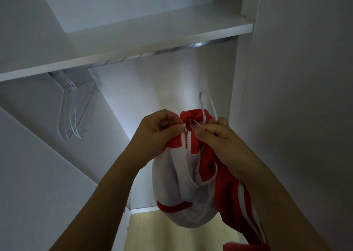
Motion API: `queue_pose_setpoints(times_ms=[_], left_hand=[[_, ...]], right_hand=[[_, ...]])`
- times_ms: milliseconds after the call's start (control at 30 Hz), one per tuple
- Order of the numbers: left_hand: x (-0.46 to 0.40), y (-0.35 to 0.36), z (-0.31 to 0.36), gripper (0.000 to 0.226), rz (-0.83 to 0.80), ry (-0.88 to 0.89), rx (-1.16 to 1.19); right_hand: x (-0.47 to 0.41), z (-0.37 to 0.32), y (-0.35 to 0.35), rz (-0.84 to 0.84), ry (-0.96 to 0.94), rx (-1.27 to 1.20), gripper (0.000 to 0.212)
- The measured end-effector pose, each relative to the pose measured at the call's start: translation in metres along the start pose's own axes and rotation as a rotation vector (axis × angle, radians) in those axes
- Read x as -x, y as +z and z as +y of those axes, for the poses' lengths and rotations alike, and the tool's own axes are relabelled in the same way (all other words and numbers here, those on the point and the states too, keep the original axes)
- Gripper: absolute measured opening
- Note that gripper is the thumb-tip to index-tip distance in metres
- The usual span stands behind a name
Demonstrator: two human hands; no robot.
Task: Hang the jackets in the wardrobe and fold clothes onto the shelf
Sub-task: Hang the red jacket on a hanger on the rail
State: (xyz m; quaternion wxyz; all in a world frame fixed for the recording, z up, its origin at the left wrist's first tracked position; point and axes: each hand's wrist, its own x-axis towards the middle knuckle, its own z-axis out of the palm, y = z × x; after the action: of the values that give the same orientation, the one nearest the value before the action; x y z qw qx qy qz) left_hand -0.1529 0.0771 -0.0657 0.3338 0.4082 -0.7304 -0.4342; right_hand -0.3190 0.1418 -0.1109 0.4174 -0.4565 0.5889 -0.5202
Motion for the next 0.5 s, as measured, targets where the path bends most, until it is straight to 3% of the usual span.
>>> queue_pose_setpoints(times_ms=[333,500], left_hand=[[0.0034,-0.0017,0.0005,0.011,-0.076,0.011,-0.008],[0.0049,-0.0035,0.0001,0.01,-0.041,-0.01,0.021]], right_hand=[[0.0012,-0.001,-0.0011,-0.029,0.007,0.033,0.015],[0.0011,-0.001,-0.0008,-0.047,0.0,0.071,0.014]])
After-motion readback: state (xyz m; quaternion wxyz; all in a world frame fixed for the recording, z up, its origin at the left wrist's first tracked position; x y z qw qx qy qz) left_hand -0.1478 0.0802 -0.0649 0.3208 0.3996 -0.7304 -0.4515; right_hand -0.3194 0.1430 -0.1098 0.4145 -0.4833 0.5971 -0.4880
